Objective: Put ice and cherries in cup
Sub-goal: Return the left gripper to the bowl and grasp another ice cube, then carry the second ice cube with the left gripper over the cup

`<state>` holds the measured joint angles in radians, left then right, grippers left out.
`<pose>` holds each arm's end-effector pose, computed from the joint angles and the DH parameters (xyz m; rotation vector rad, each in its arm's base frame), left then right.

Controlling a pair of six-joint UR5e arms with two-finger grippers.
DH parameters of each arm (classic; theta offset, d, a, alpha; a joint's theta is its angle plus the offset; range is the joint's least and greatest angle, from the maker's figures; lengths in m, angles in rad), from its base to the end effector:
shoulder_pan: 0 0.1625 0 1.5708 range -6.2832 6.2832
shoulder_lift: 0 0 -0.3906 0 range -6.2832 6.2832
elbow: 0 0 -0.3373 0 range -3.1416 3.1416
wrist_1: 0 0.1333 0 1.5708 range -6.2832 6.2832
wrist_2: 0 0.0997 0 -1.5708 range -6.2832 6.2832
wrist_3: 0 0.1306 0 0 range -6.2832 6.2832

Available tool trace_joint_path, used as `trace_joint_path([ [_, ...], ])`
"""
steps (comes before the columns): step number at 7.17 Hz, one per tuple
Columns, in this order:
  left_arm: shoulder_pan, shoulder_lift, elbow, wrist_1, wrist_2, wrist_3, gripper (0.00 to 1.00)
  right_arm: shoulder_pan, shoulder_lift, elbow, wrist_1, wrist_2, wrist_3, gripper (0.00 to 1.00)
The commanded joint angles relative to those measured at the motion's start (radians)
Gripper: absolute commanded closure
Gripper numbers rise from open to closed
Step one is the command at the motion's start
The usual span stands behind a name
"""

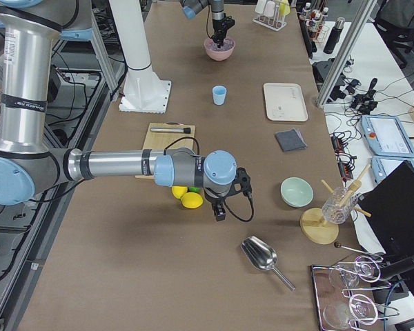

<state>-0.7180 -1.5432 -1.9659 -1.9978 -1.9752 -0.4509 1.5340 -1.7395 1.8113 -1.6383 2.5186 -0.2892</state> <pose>0.2922 -0.3640 0.4447 0.3952 0.7889 0.5364 0.0136 -0.3716 0.5991 0.1238 -0.9437 -0.3032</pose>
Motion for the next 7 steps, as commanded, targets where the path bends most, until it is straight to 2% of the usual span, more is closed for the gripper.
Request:
trace_joint_path([
  [1,-0.085,-0.009,-0.034,0.004,-0.124,0.0,1.0,0.0,0.003,0.002,0.0,0.0,0.011,0.01],
  [2,-0.101,-0.044,-0.051,0.007,-0.17,-0.011,1.0,0.0,0.003,0.002,0.0,0.0,0.015,0.01],
  [4,-0.084,-0.211,-0.012,0.008,-0.178,-0.225,1.0,0.0,0.005,-0.003,0.0,0.0,0.013,0.01],
  [6,0.006,-0.366,0.019,0.008,-0.165,-0.442,1.0,-0.002,0.008,-0.004,0.0,0.0,0.012,0.01],
  [7,0.067,-0.476,0.065,0.028,-0.102,-0.563,1.0,-0.003,0.008,-0.004,0.0,0.002,0.012,0.01],
])
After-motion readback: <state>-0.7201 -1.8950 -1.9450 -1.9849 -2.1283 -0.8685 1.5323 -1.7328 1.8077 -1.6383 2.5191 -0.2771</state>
